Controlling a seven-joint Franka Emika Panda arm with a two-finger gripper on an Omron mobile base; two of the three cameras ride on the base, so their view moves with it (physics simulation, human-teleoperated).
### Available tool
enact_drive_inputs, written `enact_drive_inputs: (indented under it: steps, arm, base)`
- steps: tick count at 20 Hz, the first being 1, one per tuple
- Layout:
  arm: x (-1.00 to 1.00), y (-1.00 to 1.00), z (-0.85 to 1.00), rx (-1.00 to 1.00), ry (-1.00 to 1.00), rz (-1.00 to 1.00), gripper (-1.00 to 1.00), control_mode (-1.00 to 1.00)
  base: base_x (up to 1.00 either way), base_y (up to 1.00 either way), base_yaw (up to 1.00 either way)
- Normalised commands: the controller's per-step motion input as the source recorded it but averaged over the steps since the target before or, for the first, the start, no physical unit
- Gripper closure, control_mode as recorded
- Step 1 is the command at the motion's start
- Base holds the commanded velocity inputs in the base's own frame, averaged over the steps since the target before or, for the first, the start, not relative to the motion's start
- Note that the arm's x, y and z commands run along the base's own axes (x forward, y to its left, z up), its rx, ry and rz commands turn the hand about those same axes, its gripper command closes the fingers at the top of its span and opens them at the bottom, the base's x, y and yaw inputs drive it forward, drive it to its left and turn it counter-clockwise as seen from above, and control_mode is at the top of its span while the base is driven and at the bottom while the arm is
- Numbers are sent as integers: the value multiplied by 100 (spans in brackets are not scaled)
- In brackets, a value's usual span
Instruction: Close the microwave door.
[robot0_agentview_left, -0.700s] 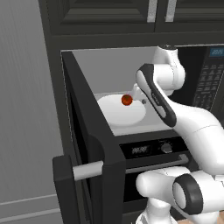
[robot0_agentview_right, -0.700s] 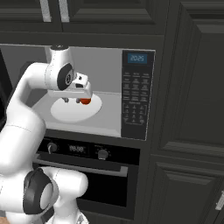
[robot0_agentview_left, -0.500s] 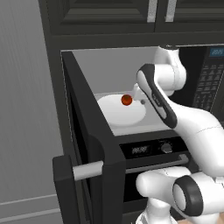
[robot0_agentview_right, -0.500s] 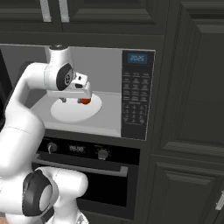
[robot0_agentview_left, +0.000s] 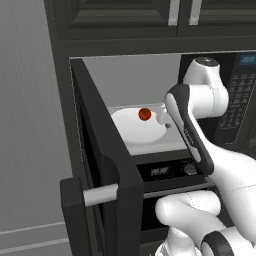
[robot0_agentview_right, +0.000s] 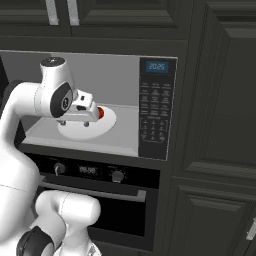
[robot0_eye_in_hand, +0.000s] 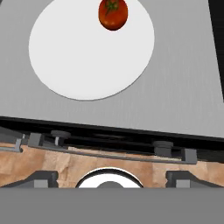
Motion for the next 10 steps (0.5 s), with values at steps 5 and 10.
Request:
enact_drive_inputs:
  steps: [5, 10]
  arm:
    - [-15, 0, 0, 0, 0, 0, -100, -100]
    - [0, 0, 0, 0, 0, 0, -100, -100]
  base:
    - [0, 0, 0]
    - [0, 0, 0]
